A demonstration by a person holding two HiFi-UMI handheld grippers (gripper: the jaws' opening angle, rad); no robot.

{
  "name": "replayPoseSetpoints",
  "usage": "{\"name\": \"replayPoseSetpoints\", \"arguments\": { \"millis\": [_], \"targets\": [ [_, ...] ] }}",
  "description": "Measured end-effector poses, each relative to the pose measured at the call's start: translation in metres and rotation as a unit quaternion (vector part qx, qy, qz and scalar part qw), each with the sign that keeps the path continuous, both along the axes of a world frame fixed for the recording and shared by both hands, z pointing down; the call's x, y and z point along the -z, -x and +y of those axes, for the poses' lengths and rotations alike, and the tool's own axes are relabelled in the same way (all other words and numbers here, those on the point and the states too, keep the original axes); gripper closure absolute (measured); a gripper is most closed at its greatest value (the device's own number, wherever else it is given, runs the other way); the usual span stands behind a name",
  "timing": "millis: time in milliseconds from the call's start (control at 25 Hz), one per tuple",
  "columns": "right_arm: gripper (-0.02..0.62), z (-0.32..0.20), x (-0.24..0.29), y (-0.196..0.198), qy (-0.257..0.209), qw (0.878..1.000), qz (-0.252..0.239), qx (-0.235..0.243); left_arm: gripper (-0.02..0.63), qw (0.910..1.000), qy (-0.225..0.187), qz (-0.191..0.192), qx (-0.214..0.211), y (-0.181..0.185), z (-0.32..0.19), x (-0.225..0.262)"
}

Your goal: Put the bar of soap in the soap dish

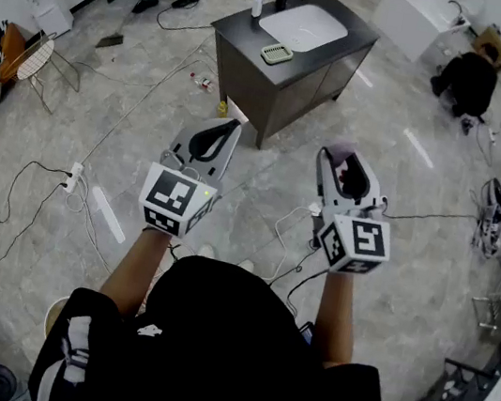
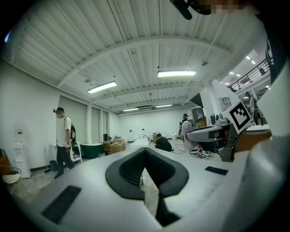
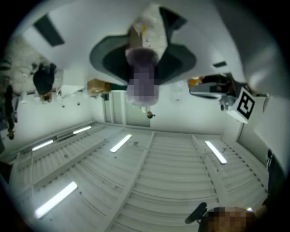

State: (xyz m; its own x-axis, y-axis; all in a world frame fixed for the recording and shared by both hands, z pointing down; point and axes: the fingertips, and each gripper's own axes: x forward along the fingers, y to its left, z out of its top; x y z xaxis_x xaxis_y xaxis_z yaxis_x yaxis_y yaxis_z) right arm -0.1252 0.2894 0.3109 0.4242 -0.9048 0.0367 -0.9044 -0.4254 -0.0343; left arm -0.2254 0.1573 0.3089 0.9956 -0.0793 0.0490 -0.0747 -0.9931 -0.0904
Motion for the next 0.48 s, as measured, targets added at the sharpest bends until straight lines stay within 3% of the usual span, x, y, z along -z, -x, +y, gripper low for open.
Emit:
{"name": "replayPoseSetpoints", "arguments": {
  "millis": [480],
  "targets": [
    [0.388,0.020,-0.014,0.009,0.009,1.000,-0.017,0.010,0.581,0.9999,0.010,-0.008,0.007,0.008,0.022,-0.012]
  ]
}}
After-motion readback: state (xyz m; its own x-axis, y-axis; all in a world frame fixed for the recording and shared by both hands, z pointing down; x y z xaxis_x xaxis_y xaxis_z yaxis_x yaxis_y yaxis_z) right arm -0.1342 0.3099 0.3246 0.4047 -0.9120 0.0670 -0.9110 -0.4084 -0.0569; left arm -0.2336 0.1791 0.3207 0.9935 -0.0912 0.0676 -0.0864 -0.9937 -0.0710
